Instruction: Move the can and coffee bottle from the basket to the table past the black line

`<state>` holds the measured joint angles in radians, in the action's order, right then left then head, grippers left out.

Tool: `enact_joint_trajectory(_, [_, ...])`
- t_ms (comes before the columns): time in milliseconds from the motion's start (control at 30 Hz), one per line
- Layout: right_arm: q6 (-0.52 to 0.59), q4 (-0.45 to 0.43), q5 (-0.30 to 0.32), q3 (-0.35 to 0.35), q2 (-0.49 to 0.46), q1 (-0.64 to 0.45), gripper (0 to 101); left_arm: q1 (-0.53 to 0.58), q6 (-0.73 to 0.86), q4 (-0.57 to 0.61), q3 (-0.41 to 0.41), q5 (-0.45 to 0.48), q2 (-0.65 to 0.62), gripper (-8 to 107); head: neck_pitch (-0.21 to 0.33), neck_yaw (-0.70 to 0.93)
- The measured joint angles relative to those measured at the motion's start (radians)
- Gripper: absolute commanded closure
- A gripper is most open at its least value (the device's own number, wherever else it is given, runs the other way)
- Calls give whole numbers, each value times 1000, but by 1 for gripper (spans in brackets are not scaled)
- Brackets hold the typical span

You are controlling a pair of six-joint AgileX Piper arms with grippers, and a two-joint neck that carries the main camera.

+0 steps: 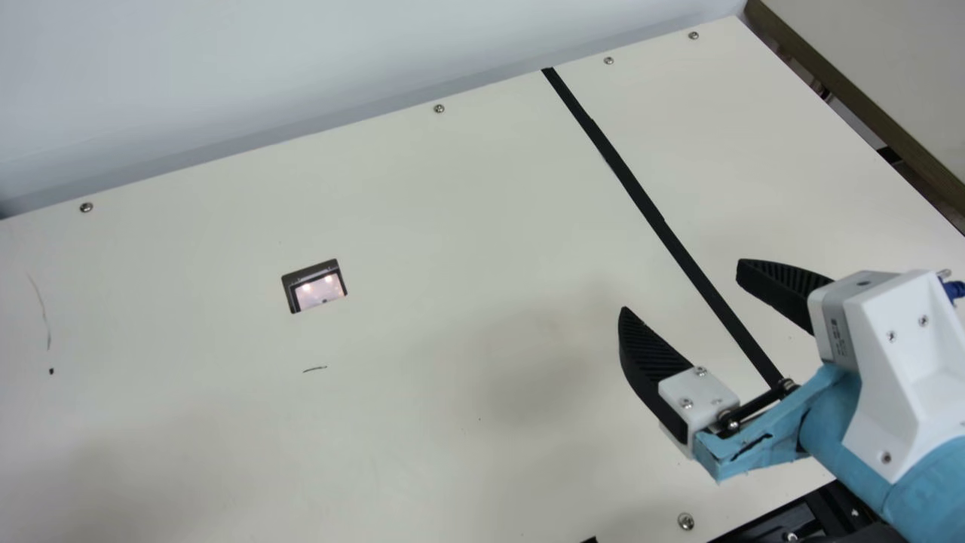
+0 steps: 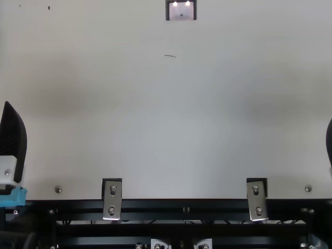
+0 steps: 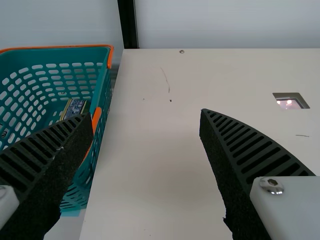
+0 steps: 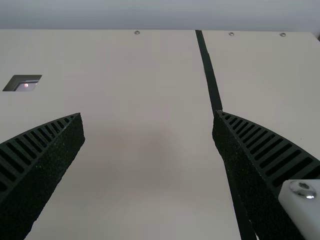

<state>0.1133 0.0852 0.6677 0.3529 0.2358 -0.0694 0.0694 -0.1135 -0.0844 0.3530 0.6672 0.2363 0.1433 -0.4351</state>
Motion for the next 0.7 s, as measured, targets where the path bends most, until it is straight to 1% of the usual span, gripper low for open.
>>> enact_joint_trajectory(700, [0,0,-1,0,0,0,0,0,0,2,0,0,0,9,0,0])
